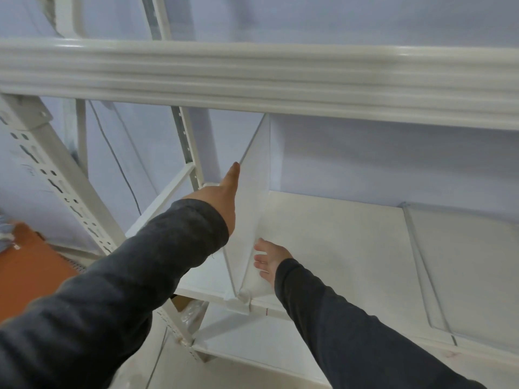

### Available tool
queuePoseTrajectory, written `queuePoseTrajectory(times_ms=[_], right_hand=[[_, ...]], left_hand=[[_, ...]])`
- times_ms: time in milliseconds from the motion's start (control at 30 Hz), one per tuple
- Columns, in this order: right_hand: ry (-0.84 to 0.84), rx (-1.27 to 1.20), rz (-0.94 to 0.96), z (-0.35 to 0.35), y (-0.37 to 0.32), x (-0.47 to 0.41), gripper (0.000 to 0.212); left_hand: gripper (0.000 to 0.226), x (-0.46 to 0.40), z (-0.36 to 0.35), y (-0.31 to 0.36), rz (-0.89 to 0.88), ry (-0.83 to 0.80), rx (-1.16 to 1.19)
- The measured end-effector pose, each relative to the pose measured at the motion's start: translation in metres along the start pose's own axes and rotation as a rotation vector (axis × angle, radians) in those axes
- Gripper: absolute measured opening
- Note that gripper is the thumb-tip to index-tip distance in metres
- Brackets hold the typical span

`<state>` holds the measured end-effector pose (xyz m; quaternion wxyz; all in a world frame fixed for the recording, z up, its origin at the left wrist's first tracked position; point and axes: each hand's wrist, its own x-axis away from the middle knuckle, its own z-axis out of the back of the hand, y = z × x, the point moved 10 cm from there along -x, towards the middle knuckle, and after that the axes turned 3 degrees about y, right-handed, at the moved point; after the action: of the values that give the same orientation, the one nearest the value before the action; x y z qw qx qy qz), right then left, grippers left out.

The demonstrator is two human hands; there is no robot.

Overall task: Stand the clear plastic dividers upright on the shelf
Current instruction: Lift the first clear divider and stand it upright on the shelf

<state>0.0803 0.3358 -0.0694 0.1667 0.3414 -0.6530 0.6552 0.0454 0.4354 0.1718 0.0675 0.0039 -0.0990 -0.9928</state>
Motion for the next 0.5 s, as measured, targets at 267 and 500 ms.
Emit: queuePoseTrajectory(times_ms=[267,500], right_hand=[[0.000,0.004,0.035,0.019,-0.009,0.007,0.044],[0.209,0.543,0.472,0.055,-0.050,0.032,0.046]], left_hand=[[0.056,0.013,0.030,0.011,-0.010,0.217,-0.042],[0.077,0.018,0.046,0.030,-0.124,0.437,-0.210]])
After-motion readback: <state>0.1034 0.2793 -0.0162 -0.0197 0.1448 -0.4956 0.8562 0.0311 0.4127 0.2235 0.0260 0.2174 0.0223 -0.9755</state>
